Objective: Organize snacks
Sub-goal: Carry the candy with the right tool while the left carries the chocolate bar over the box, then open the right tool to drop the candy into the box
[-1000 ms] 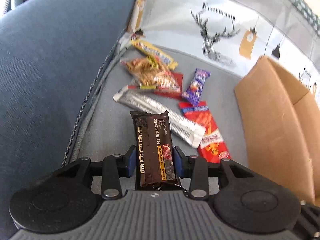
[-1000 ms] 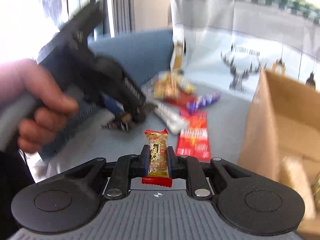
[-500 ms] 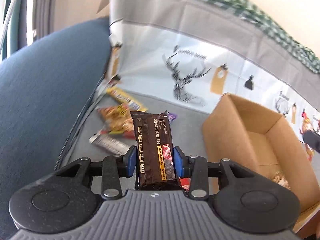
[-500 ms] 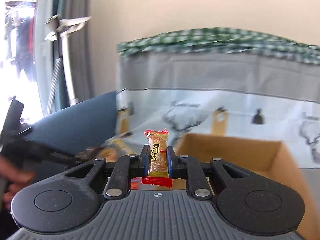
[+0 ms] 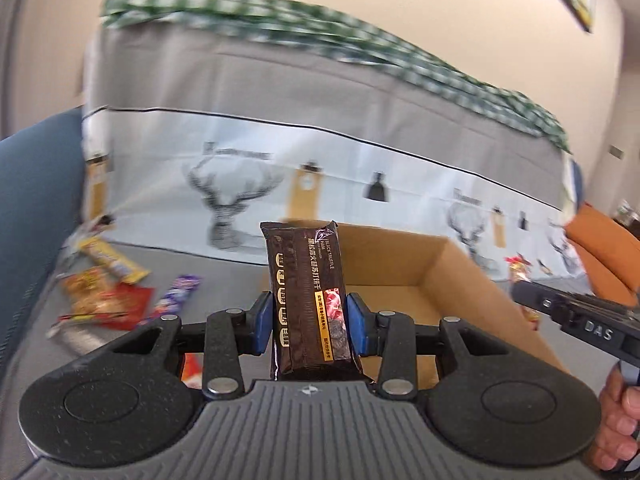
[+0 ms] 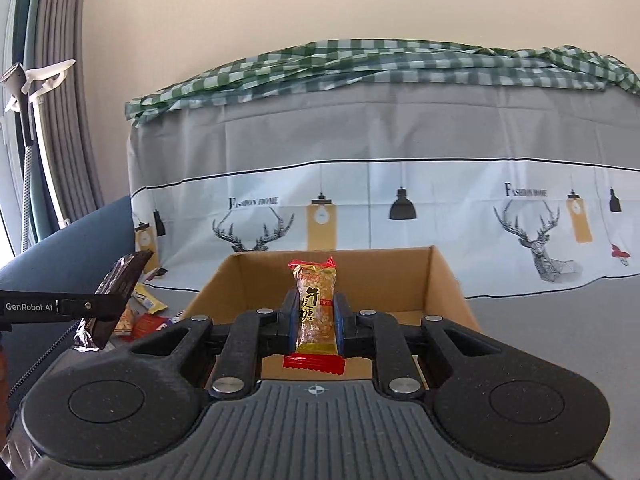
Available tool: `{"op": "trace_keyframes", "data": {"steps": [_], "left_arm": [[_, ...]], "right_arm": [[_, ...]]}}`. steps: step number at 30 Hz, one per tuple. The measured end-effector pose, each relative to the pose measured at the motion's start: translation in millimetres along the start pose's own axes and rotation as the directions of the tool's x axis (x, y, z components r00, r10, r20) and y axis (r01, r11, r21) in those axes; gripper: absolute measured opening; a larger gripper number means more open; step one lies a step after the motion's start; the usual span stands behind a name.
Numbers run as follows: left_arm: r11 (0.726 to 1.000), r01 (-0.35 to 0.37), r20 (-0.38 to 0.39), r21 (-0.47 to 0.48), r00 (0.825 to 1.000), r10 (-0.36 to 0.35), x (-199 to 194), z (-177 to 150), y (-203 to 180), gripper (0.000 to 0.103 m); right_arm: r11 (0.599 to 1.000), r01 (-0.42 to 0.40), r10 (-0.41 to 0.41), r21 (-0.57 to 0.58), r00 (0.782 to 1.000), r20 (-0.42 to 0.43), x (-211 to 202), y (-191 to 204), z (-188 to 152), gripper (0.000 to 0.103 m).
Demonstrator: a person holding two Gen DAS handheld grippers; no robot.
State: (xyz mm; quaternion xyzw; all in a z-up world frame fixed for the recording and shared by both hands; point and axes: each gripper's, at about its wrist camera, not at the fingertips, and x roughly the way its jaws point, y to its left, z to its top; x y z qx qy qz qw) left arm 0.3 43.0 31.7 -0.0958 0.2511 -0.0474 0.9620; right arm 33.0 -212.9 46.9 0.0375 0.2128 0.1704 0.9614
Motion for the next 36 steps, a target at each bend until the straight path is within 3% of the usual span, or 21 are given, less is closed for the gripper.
{"op": "trace_keyframes", "data": {"steps": [9, 36], "left_arm": [[0.995, 0.072, -0.016, 0.07, 0.997, -0.071, 17, -11, -39, 0.043], [0.994, 0.088, -0.002, 0.061, 0.996, -0.088, 9, -10, -27, 0.043]], "right_arm": [[0.997, 0.064, -0.063, 0.032, 0.998, -0.032, -1, -29, -4, 0.018], [0.998, 0.059, -0.059, -0.007, 0.998, -0.038, 7, -11, -6, 0.019]]}}
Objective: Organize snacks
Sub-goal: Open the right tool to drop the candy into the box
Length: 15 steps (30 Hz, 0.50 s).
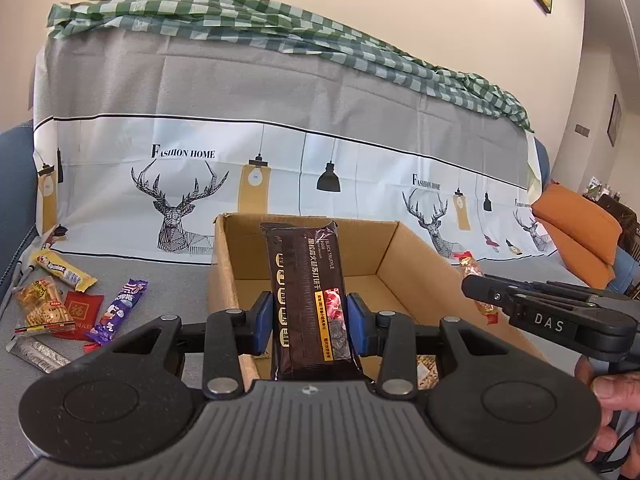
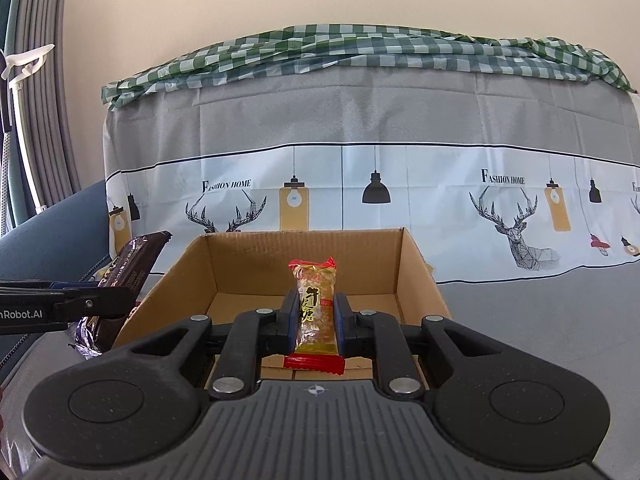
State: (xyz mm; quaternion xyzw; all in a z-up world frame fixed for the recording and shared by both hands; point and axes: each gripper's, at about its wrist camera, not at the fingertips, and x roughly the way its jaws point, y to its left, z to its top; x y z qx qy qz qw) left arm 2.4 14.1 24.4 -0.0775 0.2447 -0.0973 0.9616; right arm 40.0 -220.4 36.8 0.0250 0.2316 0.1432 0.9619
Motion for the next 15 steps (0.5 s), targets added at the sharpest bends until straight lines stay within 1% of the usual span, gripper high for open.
{"op": "trace_keyframes", "data": {"steps": [15], "left_arm": [[1.0, 0.02, 0.009, 0.021, 1.0, -0.02, -0.3, 0.3, -2.5, 0.043]], "right_arm": [[1.0, -0.001, 0.001, -0.014, 1.0, 0.001, 1.1, 1.8, -1.6, 0.019]]}}
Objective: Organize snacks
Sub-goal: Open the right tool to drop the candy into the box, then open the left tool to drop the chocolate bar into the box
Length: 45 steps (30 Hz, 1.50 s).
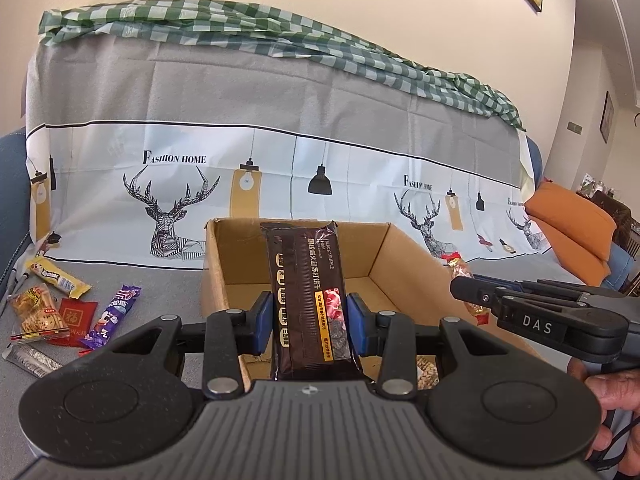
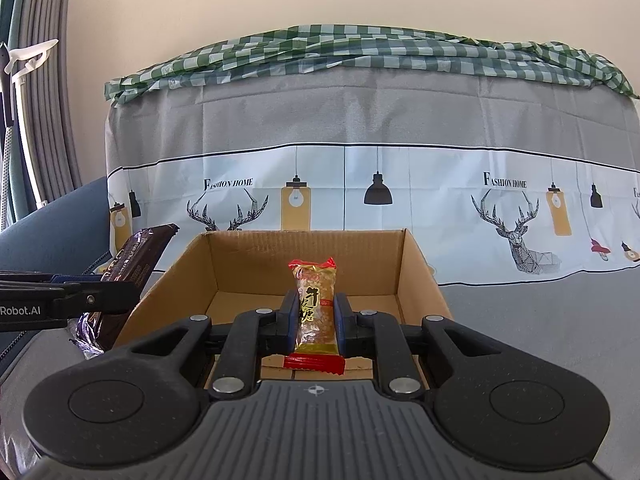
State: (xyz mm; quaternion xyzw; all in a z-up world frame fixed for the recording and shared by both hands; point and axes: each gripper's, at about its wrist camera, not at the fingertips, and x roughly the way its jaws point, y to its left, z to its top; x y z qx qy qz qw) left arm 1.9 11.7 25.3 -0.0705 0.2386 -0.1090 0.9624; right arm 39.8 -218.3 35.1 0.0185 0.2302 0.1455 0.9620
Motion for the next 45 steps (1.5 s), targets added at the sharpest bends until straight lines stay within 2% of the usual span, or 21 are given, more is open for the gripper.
{"op": "trace_keyframes", "data": {"steps": [34, 42, 43, 44, 45], "left_arm": [[1.0, 0.019, 0.01, 0.018, 1.0, -0.019, -2.3, 0.3, -5.2, 0.043], [0.999, 0.049, 0.003, 0.012, 0.999, -0.049, -1.7, 0.2, -5.5, 0.043], [0.998, 0.062, -0.002, 0.006, 0.998, -0.062, -1.0, 0.1, -5.3, 0.043], [0.998, 0.069, -0.005, 0.004, 0.998, -0.069, -0.6, 0.0, -5.5, 0.049], [0.997, 0.074, -0.005, 0.006, 0.997, -0.074, -0.7, -0.1, -5.9, 0.056]], "right_arm": [[1.0, -0.005, 0.005, -0.019, 1.0, 0.003, -0.8, -1.3, 1.3, 0.019], [1.0, -0.007, 0.007, -0.022, 1.0, 0.002, -0.4, -2.5, 1.0, 0.019], [1.0, -0.004, 0.005, -0.022, 1.0, 0.002, -0.2, -2.5, 1.1, 0.02], [1.0, -0.001, 0.001, -0.022, 1.0, 0.002, -0.2, -2.7, 1.2, 0.021], [1.0, 0.0, 0.0, -0.022, 1.0, -0.001, 0.2, -2.9, 1.4, 0.03]]}}
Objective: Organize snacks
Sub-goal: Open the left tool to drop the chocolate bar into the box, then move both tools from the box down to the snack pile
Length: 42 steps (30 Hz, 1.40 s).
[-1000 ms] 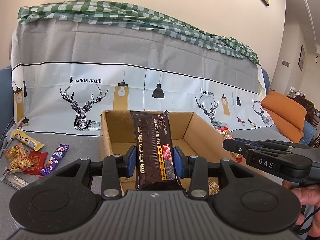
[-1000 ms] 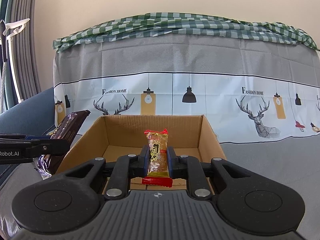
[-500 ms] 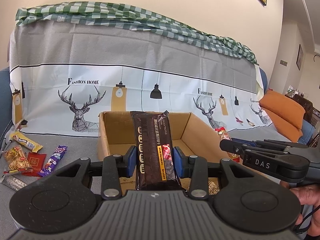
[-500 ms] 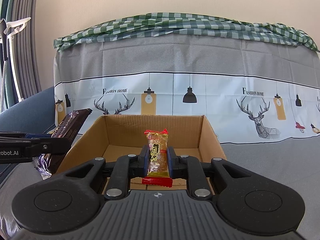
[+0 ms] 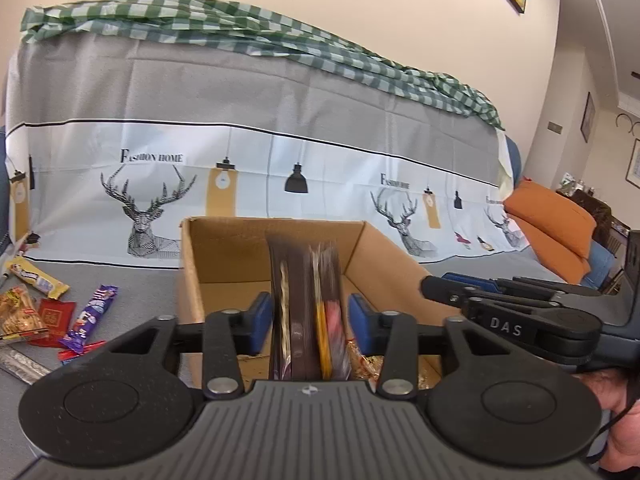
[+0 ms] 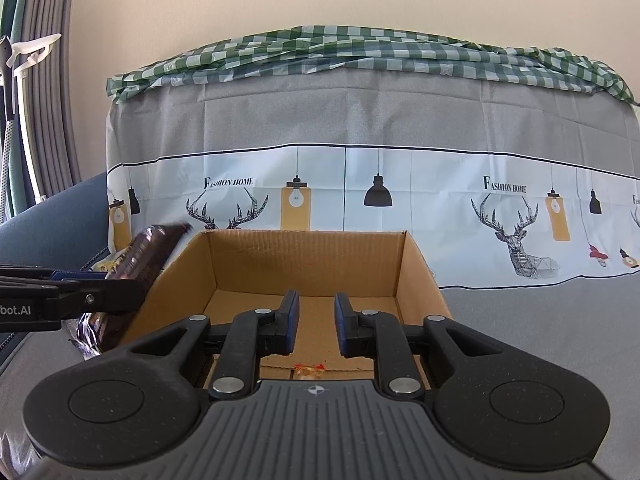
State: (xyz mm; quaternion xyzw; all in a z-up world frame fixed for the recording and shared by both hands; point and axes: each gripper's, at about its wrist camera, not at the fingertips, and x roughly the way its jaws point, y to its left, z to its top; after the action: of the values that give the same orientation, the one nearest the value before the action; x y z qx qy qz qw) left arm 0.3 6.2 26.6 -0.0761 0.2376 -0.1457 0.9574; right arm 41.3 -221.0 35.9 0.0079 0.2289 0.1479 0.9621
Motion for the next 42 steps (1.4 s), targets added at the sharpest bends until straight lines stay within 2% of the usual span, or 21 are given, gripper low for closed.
{"op": "trace_keyframes", "data": {"steps": [1, 4, 13, 16, 17, 19, 22, 24, 26, 30, 34, 37, 40, 41, 42], "left_arm": [[1.0, 0.002, 0.005, 0.003, 1.0, -0.002, -1, 0, -1, 0.057], [1.0, 0.002, 0.008, 0.008, 1.0, -0.002, -1, -1, -3, 0.057], [1.0, -0.021, 0.004, -0.016, 1.0, 0.021, -4, -1, 7, 0.057], [0.998, -0.056, 0.001, -0.017, 0.998, 0.056, -7, -3, 12, 0.058], [0.997, -0.077, 0.005, -0.01, 0.997, 0.077, -9, -3, 13, 0.061], [0.993, -0.117, 0.021, 0.008, 0.993, 0.117, -14, -4, 15, 0.065], [0.989, -0.143, 0.042, 0.031, 0.989, 0.142, -24, -4, 19, 0.068], [0.985, -0.167, 0.058, 0.04, 0.985, 0.164, -31, -4, 23, 0.076], [0.984, -0.173, 0.063, 0.04, 0.983, 0.17, -38, -2, 30, 0.077], [0.991, -0.134, 0.032, 0.017, 0.991, 0.133, -48, 8, 50, 0.077], [0.995, -0.105, 0.007, -0.002, 0.994, 0.105, -53, 24, 73, 0.077], [0.991, -0.124, -0.001, -0.042, 0.992, 0.124, -52, 28, 95, 0.077], [0.979, -0.167, -0.007, -0.119, 0.986, 0.167, -51, 16, 123, 0.07], [0.971, -0.191, -0.036, -0.143, 0.981, 0.188, -49, 10, 132, 0.062], [0.959, -0.228, -0.075, -0.167, 0.973, 0.218, -46, 8, 141, 0.049]], "right_arm": [[1.0, 0.003, -0.003, 0.003, 1.0, -0.001, 0, 0, 0, 0.041], [1.0, 0.012, -0.012, 0.001, 1.0, 0.002, 0, 0, 0, 0.052], [0.999, 0.024, -0.024, 0.024, 1.0, 0.006, 3, 3, 2, 0.057], [0.999, 0.035, -0.036, 0.04, 0.999, 0.023, 3, 8, 5, 0.059], [0.998, 0.042, -0.043, 0.043, 0.999, 0.032, 3, 11, 5, 0.06], [0.997, 0.059, -0.062, 0.043, 0.996, 0.061, 2, 18, 6, 0.067], [0.996, 0.085, -0.088, 0.033, 0.99, 0.112, -1, 33, 8, 0.072], [0.995, 0.098, -0.101, 0.028, 0.985, 0.137, -3, 43, 9, 0.072], [0.995, 0.092, -0.095, 0.03, 0.985, 0.147, -4, 52, 11, 0.072], [0.996, 0.079, -0.085, 0.049, 0.986, 0.143, -2, 67, 12, 0.072], [0.997, 0.012, -0.022, 0.082, 0.993, 0.12, 3, 83, 13, 0.07], [0.998, -0.016, 0.009, 0.057, 0.993, 0.121, 4, 101, 13, 0.065], [0.998, -0.055, 0.051, 0.027, 0.992, 0.118, 6, 118, 12, 0.056], [0.997, -0.07, 0.067, 0.018, 0.991, 0.114, 6, 123, 11, 0.055], [0.996, -0.084, 0.082, 0.008, 0.991, 0.11, 7, 129, 10, 0.053]]}}
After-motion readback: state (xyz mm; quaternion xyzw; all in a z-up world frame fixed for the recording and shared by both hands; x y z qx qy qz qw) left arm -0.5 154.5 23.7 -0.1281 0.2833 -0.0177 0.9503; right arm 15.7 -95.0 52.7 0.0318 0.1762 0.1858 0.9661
